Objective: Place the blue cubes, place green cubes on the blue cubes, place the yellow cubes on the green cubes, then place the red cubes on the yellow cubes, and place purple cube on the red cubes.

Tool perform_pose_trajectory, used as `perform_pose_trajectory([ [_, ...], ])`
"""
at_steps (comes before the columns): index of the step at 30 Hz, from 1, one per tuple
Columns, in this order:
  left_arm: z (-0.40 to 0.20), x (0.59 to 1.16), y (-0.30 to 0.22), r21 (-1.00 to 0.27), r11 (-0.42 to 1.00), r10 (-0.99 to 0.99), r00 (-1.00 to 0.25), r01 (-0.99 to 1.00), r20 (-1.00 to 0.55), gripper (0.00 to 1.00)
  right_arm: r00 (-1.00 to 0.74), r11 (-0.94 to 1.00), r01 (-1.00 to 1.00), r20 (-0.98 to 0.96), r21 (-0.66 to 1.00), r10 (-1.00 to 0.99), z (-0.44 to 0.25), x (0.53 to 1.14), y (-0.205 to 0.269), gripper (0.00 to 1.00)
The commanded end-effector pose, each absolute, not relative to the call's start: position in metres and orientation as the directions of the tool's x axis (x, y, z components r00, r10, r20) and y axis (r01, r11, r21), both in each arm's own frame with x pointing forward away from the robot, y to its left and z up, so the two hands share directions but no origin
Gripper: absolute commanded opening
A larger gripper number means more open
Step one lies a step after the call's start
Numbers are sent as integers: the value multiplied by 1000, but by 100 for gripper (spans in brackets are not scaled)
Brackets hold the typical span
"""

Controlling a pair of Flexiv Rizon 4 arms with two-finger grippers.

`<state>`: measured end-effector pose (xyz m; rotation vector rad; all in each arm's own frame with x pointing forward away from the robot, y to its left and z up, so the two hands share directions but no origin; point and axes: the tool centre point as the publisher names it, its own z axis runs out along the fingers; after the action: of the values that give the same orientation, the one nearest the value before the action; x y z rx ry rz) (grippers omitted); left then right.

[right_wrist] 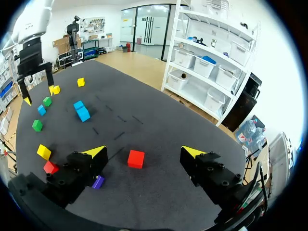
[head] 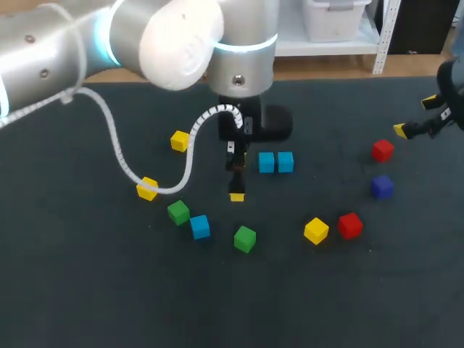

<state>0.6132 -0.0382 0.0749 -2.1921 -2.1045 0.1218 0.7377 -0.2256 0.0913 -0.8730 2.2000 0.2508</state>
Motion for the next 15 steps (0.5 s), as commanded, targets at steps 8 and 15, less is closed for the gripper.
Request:
perform_pose_trajectory([
  [8,83,601,-38,46,118,993,-116,992,-37,100,-493,751,-655,-704,-87,-512,91,738,-225,100],
  [15,83,601,-38,46,118,993,-116,992,-37,100,-493,751,-655,-704,-87,-512,91,738,-225,100],
])
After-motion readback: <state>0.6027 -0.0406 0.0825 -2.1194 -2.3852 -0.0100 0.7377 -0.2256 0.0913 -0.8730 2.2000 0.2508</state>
